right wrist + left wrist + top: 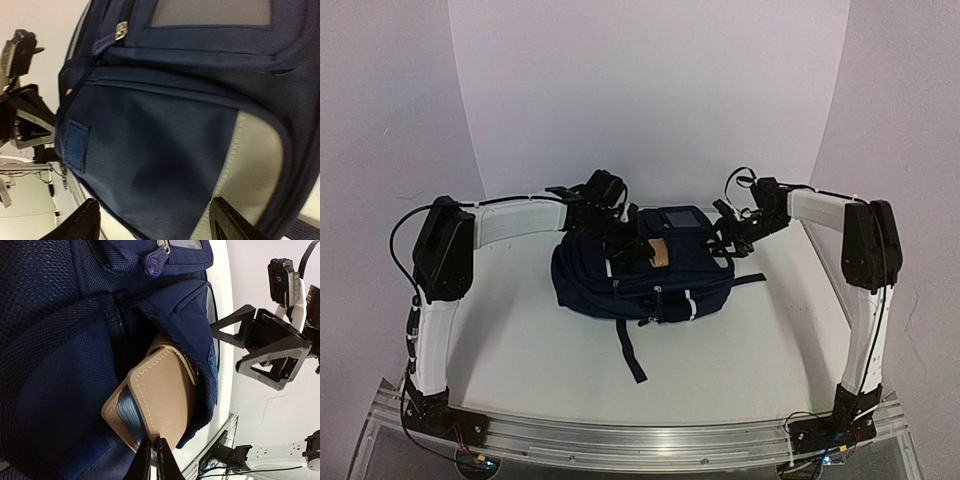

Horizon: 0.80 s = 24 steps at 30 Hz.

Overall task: Pack the student bag
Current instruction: Place the personal item in the student bag.

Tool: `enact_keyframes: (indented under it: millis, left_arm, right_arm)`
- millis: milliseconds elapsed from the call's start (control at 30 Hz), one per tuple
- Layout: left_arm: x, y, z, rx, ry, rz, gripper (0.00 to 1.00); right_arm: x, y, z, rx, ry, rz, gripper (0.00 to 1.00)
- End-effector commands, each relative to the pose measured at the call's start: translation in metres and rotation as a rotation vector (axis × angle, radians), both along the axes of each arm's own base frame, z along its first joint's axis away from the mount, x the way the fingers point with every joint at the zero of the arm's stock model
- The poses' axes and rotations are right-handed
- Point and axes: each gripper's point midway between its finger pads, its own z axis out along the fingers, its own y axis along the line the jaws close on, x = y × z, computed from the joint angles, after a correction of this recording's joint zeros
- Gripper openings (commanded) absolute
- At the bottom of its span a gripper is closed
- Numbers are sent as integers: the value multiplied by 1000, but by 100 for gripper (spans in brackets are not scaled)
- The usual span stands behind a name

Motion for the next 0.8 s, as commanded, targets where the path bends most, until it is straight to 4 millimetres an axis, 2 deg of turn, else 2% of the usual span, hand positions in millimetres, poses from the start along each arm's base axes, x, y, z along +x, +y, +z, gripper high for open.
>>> enact_keyframes:
  millis: [0,100,167,267,367,433,500,633,767]
  left_arm:
    - [11,-22,4,-74,-29,-34,4]
    - [15,-30,3,-82,-31,-53,4]
    - [17,-30,2,-79,-33,-55,4]
    - [17,-21,-1,-61,-30,-35,4]
    - [17,-12,-1,-43,-28,-14,4]
    - [17,-10,0,-37,-29,-12,4]
    - [16,-12,1,-39,-29,-22,5]
    - [15,-13,0,-39,-25,-40,5]
    - [16,-19,2,-64,-26,-55,5]
  right_arm:
    - [-28,19,0,110,125,66,75]
    - [-32,21,12,125,112,75,78]
    - [-27,15,27,109,62,65,79]
    - [0,-15,41,35,-36,-14,82]
    - [26,-49,43,-71,-103,-60,87]
    - [33,-62,28,-135,-93,-75,90]
    - [30,-64,10,-160,-63,-69,92]
    - [22,-55,-14,-103,25,-45,92]
    - [11,-36,-17,-34,56,9,88]
